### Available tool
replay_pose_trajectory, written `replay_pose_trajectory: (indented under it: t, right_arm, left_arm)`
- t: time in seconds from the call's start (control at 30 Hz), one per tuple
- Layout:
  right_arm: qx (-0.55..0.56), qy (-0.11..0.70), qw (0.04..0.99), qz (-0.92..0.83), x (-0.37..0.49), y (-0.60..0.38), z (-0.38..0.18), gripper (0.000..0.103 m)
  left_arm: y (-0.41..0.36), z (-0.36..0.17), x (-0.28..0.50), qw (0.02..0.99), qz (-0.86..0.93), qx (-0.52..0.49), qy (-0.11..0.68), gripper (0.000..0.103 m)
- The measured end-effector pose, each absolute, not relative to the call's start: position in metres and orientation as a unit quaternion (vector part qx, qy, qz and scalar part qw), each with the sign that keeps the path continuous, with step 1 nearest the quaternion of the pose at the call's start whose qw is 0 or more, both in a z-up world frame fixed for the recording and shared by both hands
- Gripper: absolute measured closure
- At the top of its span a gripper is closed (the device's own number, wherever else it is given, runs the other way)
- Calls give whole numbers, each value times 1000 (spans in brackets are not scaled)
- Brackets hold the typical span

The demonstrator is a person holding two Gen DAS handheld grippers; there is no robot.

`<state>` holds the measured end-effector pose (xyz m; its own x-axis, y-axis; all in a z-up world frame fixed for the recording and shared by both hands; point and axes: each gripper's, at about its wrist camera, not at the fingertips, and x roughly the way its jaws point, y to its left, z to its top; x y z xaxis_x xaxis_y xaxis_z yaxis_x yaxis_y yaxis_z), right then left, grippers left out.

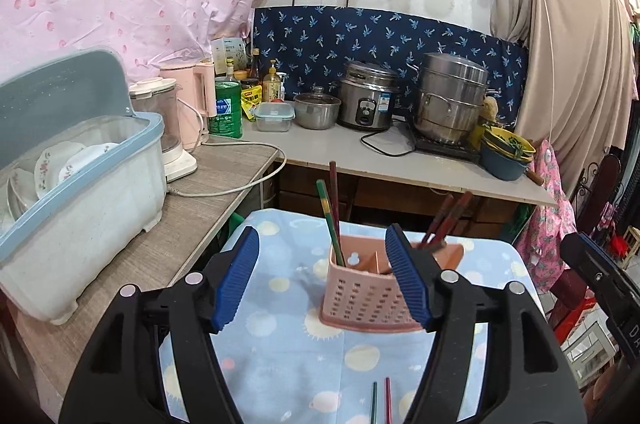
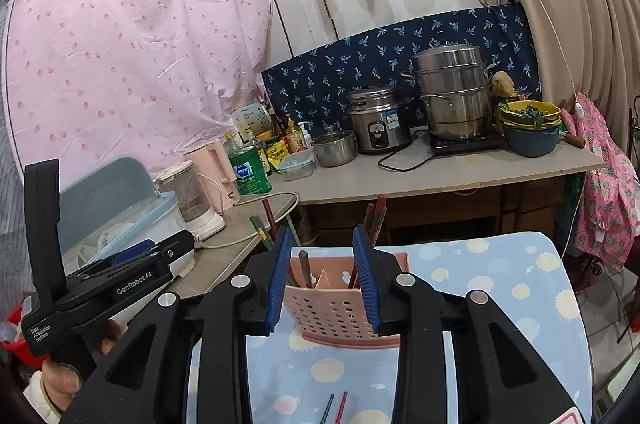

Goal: Organize utensils
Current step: 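Move both open tools back down to the last two chopsticks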

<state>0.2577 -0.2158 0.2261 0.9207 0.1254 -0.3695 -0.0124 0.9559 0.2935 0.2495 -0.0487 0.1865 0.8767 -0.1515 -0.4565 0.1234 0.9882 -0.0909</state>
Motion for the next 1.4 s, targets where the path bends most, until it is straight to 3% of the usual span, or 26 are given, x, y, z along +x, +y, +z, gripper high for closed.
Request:
replay_pose_trajectory:
  t: [0.47,1.0,1.4]
  right_arm:
    - [93,237,967,34,178,-179,185,67]
    - [94,364,926,40,121,-153,78,67]
    - [92,413,905,47,102,-132,26,66]
  left_arm:
    - [-37,147,176,966,-43,-3,256,34]
    - [-17,46,119,933,-23,6,360,31]
    - [-18,-1,94,911,-29,21,410,30]
